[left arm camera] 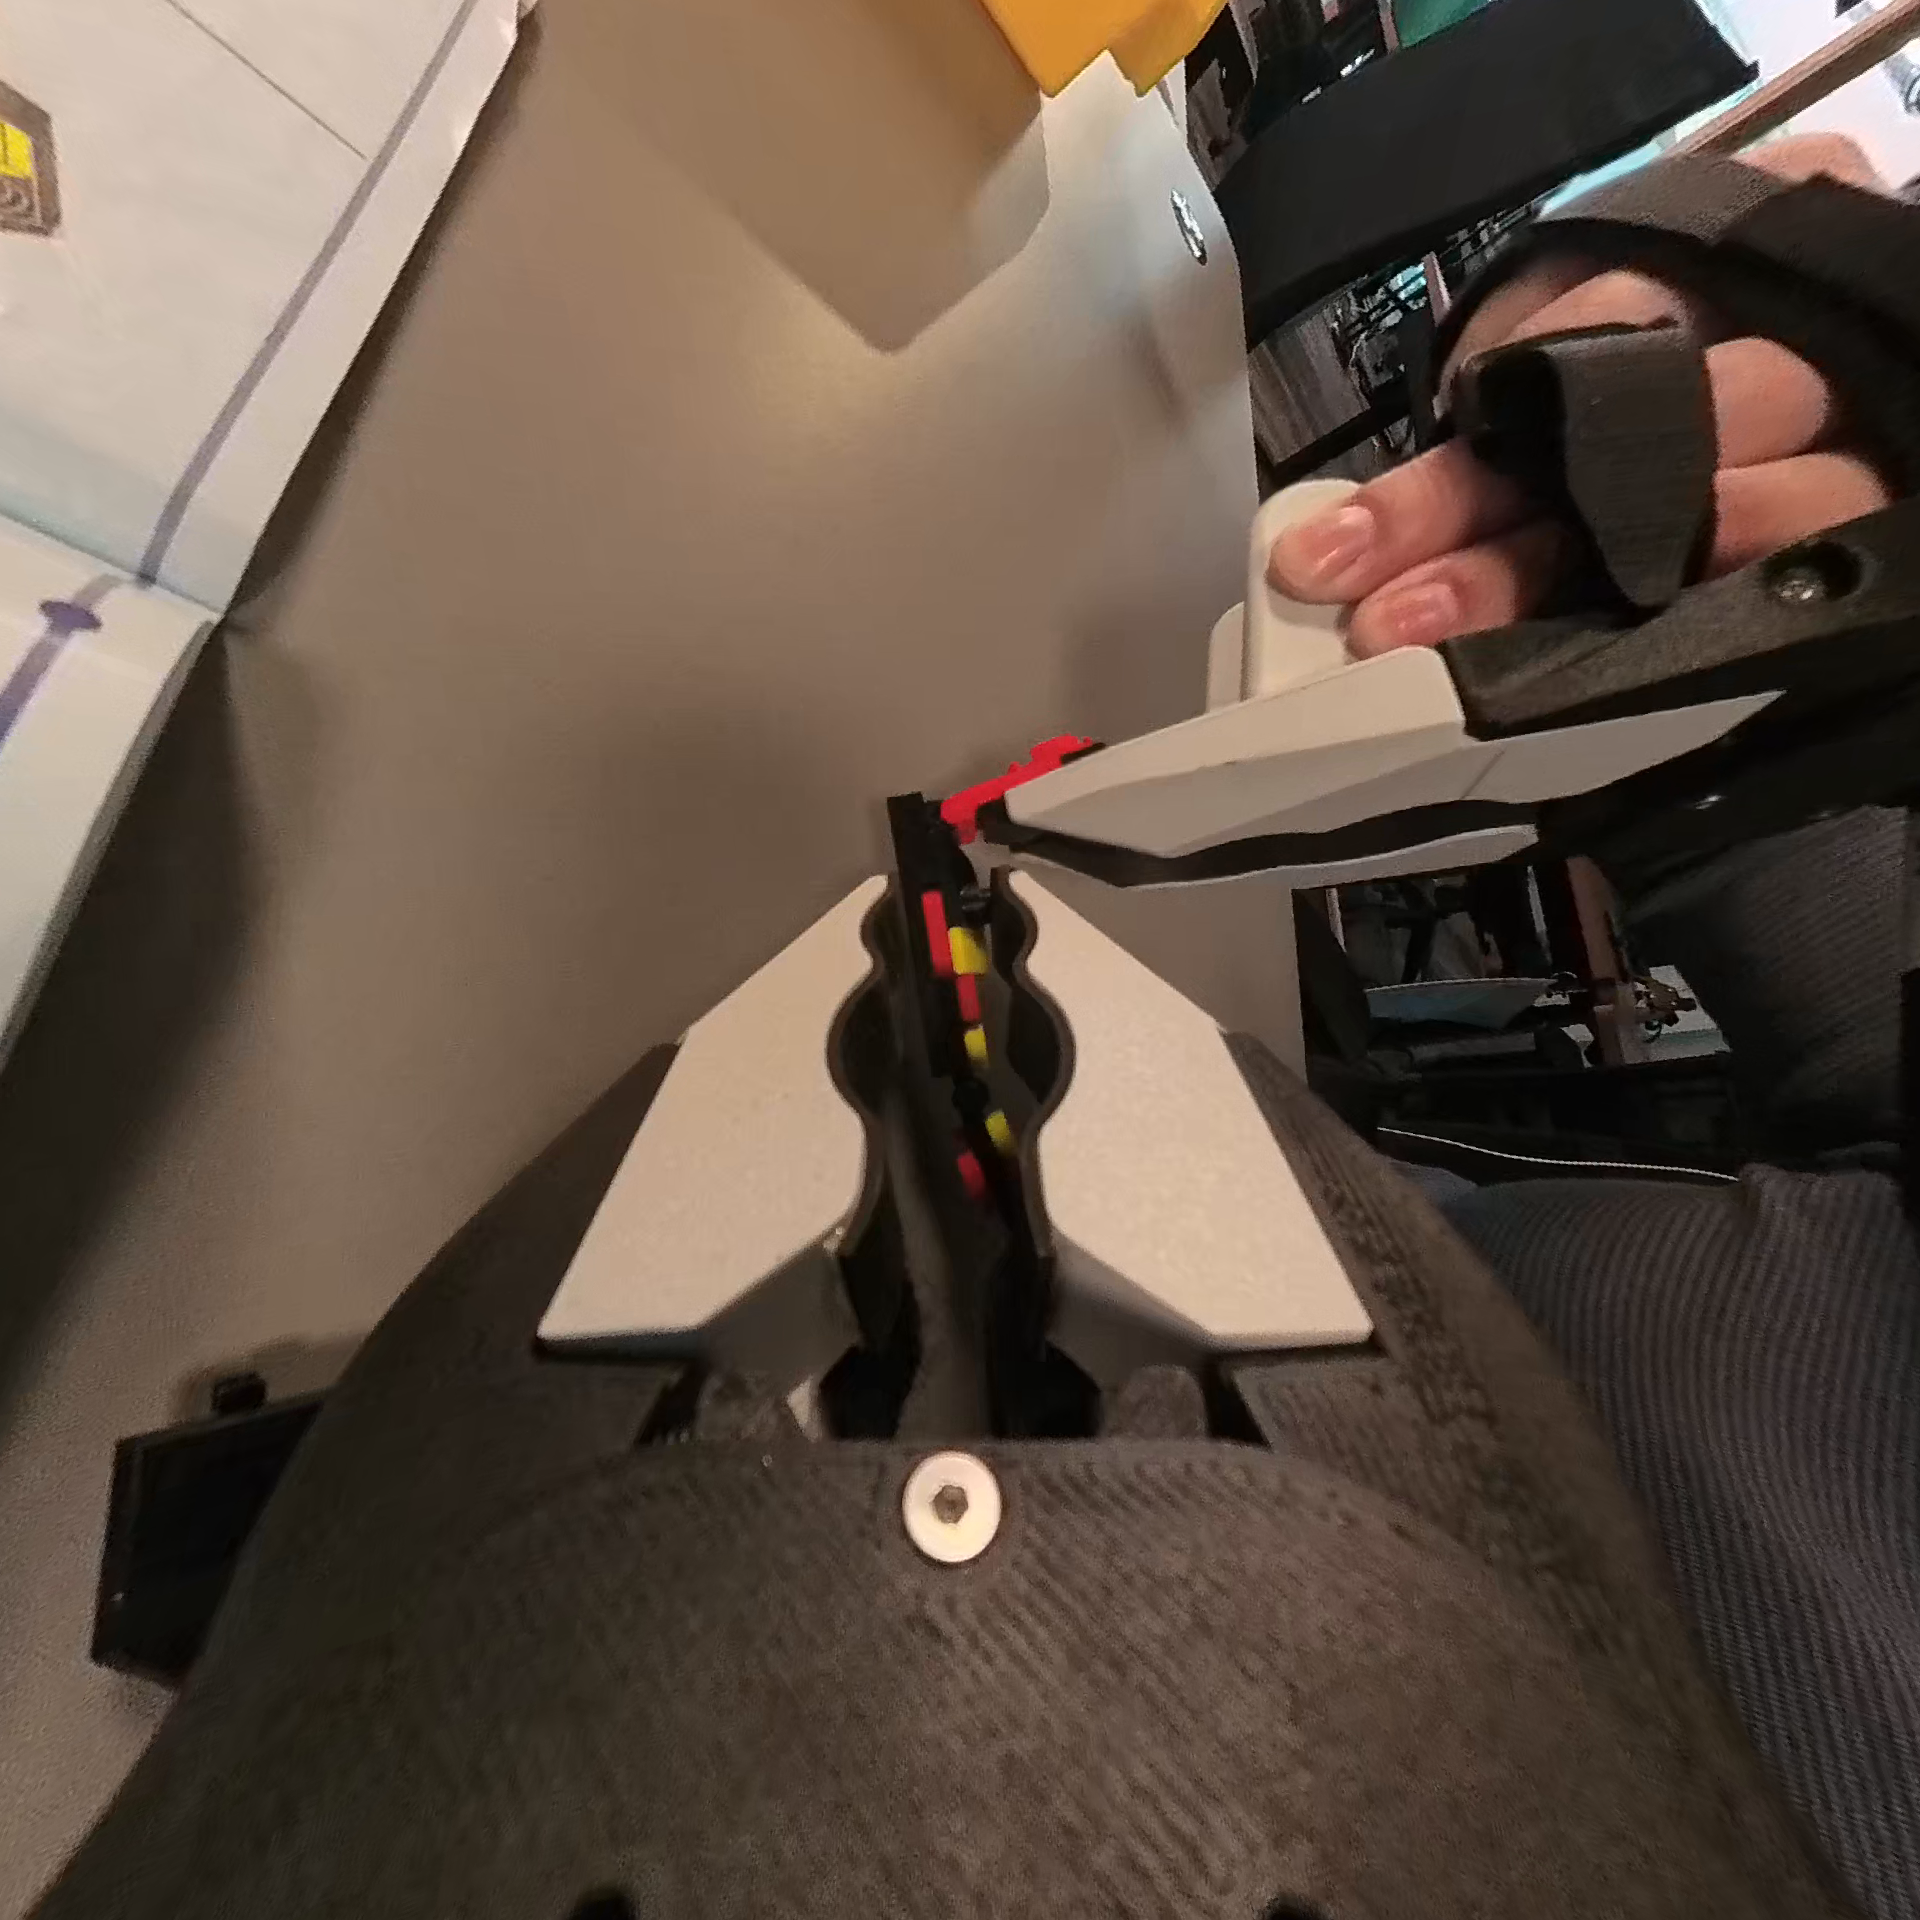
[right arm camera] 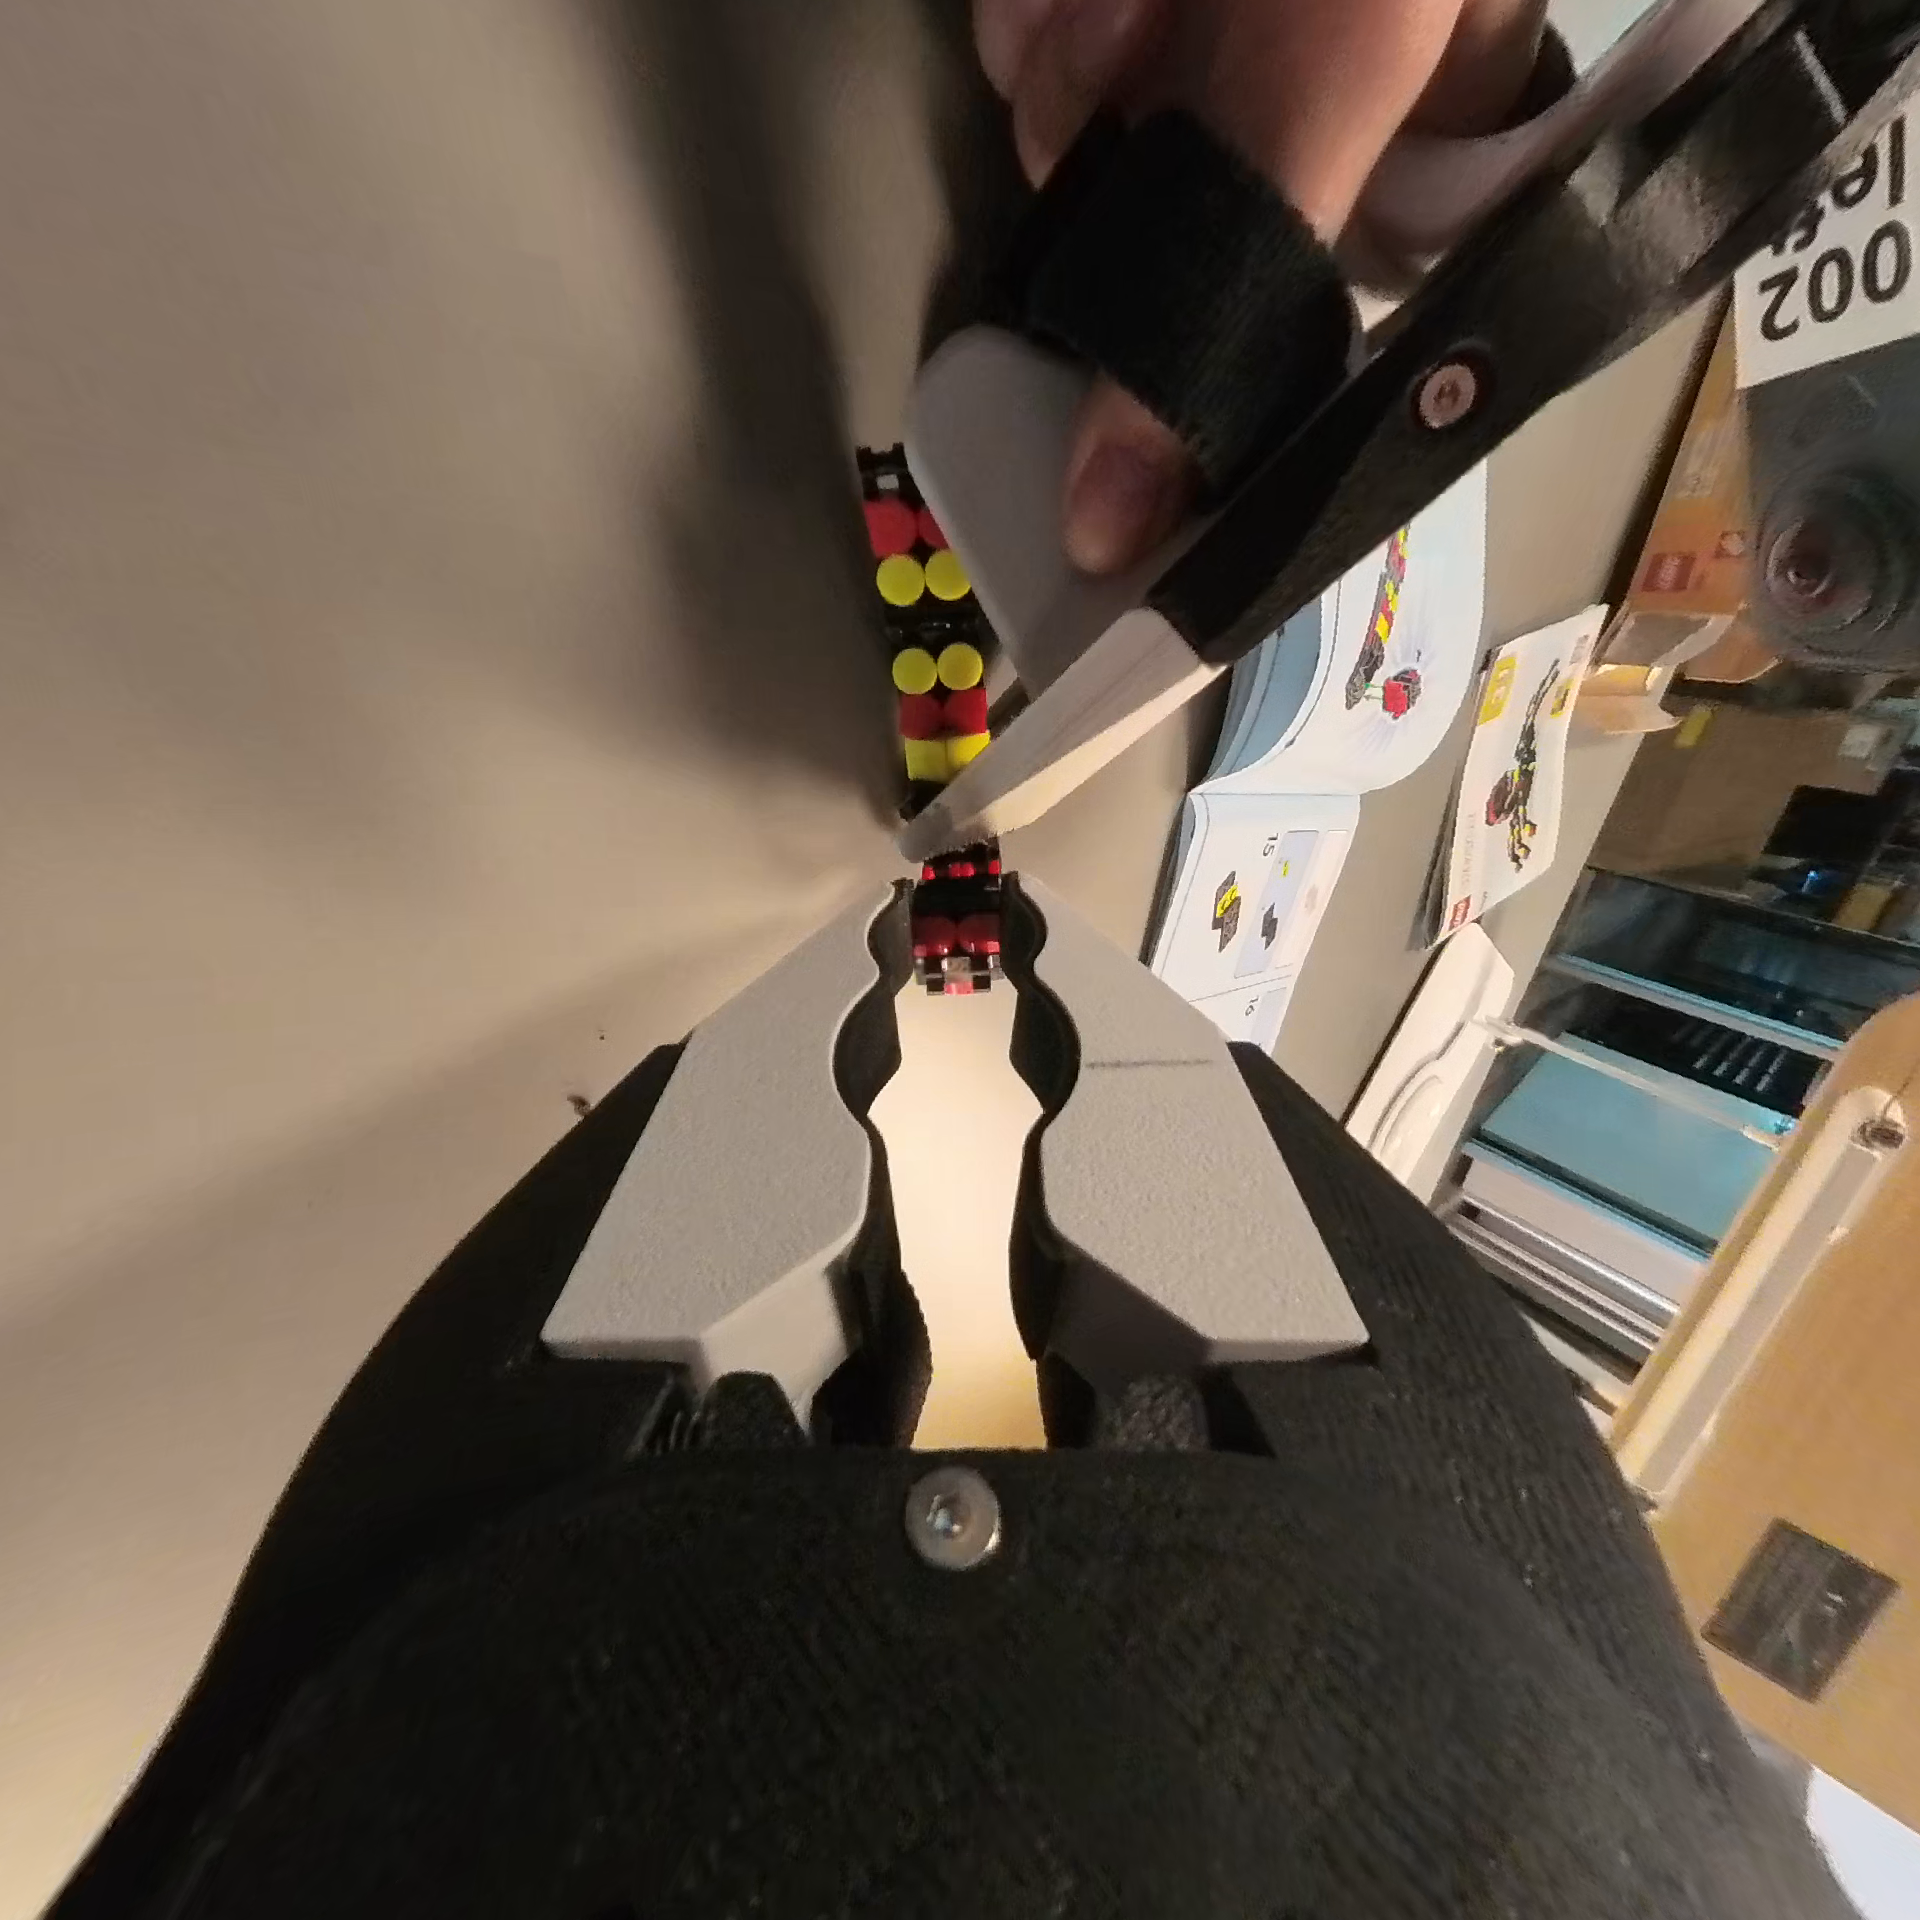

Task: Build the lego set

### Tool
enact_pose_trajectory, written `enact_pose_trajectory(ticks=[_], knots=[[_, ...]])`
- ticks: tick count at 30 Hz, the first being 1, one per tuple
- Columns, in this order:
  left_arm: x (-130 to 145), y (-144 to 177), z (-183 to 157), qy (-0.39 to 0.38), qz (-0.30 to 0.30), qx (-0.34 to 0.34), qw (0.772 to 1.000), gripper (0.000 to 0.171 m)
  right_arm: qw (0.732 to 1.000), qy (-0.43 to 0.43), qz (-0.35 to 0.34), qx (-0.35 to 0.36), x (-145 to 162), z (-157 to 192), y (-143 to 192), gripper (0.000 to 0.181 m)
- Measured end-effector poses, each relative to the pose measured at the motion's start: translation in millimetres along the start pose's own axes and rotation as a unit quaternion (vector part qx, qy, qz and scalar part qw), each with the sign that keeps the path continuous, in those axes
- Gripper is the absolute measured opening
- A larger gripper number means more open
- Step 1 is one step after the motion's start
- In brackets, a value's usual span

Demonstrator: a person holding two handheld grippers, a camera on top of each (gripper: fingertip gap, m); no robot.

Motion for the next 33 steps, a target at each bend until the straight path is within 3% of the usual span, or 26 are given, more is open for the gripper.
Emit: enact_pose_trajectory(ticks=[29, 33], knots=[[-1.3, 1.0, 1.3, 0.014, -0.004, -0.001, 1.0, 0.014, 1.0, -0.019, -0.015, -0.007, 6.5, -0.6, -4.4, 0.014], [-2.1, 0.8, 0.5, 0.015, -0.009, 0.002, 1.0, 0.014, 0.997, -0.062, -0.04, -0.014, 10.7, -1.8, -3.4, 0.014]])
Point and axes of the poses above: each gripper's, where its closed fingertips meet, y back along the fingers, x out of its underside, z = x × y across the jaws, the point moved 5 cm from there along y, back along the fingers, and after that the axes turned 3 degrees about x, right-handed, at the moved point
